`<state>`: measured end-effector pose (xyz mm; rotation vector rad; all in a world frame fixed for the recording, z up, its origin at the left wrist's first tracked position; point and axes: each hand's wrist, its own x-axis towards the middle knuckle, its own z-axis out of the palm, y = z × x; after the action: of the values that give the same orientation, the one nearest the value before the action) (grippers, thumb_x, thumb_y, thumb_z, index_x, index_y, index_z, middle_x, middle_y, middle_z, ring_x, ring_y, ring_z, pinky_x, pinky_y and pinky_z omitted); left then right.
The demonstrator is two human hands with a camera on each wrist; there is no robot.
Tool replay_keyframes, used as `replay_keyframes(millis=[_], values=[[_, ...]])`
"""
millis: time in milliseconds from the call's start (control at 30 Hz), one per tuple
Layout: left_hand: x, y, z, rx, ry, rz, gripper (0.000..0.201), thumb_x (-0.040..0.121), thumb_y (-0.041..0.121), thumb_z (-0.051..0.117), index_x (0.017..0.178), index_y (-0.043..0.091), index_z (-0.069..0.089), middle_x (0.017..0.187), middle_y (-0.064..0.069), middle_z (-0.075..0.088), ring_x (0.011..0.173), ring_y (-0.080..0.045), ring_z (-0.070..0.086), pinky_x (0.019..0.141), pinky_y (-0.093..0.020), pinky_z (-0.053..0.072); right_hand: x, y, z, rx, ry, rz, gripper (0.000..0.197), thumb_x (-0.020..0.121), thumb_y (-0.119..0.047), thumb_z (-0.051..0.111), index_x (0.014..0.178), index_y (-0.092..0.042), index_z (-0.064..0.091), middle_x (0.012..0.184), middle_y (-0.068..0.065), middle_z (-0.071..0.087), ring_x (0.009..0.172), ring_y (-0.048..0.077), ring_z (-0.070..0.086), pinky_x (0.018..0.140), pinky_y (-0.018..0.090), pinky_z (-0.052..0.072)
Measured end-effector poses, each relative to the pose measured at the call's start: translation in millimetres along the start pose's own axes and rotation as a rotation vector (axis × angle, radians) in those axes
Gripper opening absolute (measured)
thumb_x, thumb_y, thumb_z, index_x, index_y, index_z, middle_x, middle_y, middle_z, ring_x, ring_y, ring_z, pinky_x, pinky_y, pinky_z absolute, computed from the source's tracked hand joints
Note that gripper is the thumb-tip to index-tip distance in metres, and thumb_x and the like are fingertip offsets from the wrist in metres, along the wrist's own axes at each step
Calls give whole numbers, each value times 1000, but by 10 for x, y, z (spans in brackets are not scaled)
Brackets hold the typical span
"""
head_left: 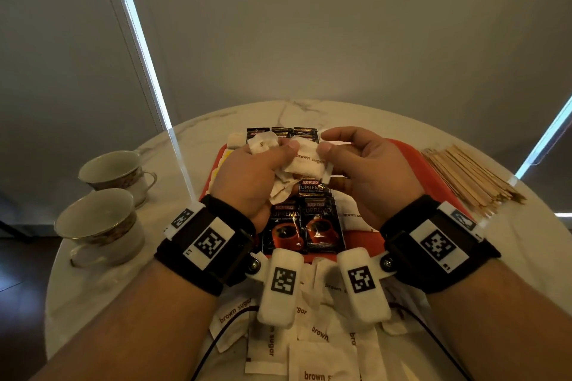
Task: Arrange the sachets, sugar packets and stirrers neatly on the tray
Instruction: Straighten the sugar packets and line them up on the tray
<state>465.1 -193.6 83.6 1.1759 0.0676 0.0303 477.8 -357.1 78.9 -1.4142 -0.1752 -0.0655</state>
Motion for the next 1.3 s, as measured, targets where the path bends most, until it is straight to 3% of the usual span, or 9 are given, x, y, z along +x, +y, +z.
replay_keyframes(millis=[100,233,300,533,633,733,967,1200,1300], values=[[14,10,-16,2,27,3,14,96,16,70,106,7,69,91,-11,80,76,-23,77,58,-31,58,-21,-24,2,-75,-59,-10,35,86,0,75,116,-12,64,92,17,75,88,33,75,79,44,61],[2,7,16,-74,37,-1,6,96,11,69,101,8,70,89,-14,79,74,-25,77,51,-28,56,-30,-40,-4,-101,-29,-26,39,84,6,75,115,-14,62,92,18,74,90,37,75,87,55,60],[3,10,24,-111,50,-3,6,96,9,68,101,7,70,89,-15,79,72,-25,78,49,-27,56,-40,-44,0,-117,-31,-15,40,84,8,74,115,-13,61,86,13,75,89,35,75,87,55,60],[-9,-6,48,-121,58,-4,7,96,5,65,90,7,67,74,-12,75,62,-25,74,47,-29,55,-43,-138,-152,-159,48,67,35,83,11,72,109,-10,63,74,2,72,75,21,74,68,35,58],[17,7,13,-80,42,13,7,98,9,64,90,8,65,71,-9,69,61,-21,67,50,-30,55,-134,-108,-333,-209,103,202,33,82,12,70,105,-11,64,78,8,64,63,17,66,59,31,55],[61,13,-29,-62,62,1,5,98,15,65,100,10,65,73,-7,70,65,-20,67,55,-33,57,-277,-70,-533,-252,134,355,29,85,15,65,105,-6,64,80,16,66,60,20,61,55,32,54],[53,-6,-19,-57,53,6,4,98,14,65,96,11,65,73,-7,69,65,-19,67,57,-33,56,-401,-41,-665,-432,152,469,28,80,13,71,102,-4,68,81,18,71,71,32,59,58,36,48],[78,-10,-48,-39,81,2,4,98,15,66,95,14,68,73,-5,70,64,-18,68,54,-30,57,-394,-56,-610,-575,107,515,27,79,8,77,99,-10,72,83,16,72,67,27,59,66,37,50],[85,-14,-40,-42,70,0,4,98,15,66,94,14,67,73,-5,69,63,-18,67,54,-30,56,-393,-66,-590,-597,108,509,27,79,6,78,100,-10,73,92,21,75,70,28,61,74,40,52]])
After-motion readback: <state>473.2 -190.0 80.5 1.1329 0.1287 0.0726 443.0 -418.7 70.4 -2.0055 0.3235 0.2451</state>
